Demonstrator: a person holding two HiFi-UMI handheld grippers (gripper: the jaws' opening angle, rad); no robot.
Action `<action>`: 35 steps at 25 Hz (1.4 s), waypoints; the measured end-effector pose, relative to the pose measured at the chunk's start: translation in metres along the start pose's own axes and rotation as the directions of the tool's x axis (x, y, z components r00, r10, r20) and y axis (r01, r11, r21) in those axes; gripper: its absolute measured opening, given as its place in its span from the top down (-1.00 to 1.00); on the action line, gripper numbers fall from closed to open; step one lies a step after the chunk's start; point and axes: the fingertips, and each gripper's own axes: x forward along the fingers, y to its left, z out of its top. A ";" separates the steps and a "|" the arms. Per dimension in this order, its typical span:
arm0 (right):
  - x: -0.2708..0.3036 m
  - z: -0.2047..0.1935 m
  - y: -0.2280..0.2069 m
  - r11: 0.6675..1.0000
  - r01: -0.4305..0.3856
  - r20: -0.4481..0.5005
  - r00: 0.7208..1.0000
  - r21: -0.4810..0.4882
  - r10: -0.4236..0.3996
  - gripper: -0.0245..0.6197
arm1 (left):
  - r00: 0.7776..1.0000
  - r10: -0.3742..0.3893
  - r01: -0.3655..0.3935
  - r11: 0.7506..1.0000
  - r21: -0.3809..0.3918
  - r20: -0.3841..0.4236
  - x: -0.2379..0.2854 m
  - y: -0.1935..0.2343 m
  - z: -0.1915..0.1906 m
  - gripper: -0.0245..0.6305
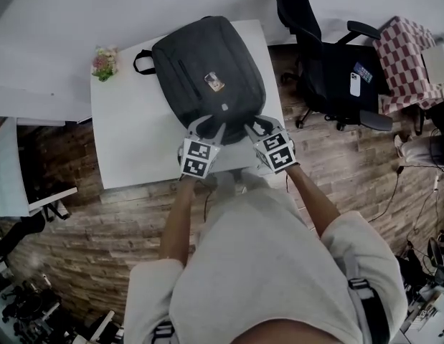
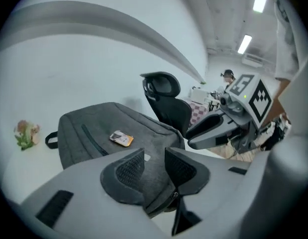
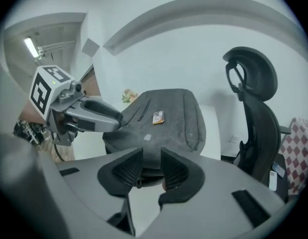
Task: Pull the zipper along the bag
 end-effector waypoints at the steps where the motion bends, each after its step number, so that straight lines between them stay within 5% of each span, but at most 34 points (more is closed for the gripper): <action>1: -0.003 0.007 -0.006 1.000 0.017 0.025 1.000 0.016 -0.017 0.55 | 0.999 0.023 -0.021 0.999 -0.049 0.032 -0.006 0.008 0.006 0.49; 7: -0.022 0.056 -0.042 0.990 0.111 0.174 0.977 0.084 -0.125 0.67 | 0.963 0.199 -0.157 0.961 -0.226 0.179 -0.046 0.054 0.031 0.68; 14: -0.048 0.111 -0.075 0.976 0.195 0.304 0.928 0.100 -0.216 0.81 | 0.898 0.351 -0.282 0.922 -0.267 0.263 -0.089 0.096 0.056 0.82; 22: -0.064 0.140 -0.080 0.973 0.217 0.384 0.893 0.084 -0.232 0.88 | 0.856 0.414 -0.336 0.901 -0.274 0.311 -0.113 0.114 0.077 0.85; 35: -0.063 0.156 -0.083 0.968 0.244 0.400 0.883 0.057 -0.246 0.88 | 0.846 0.427 -0.357 0.899 -0.255 0.319 -0.113 0.122 0.085 0.85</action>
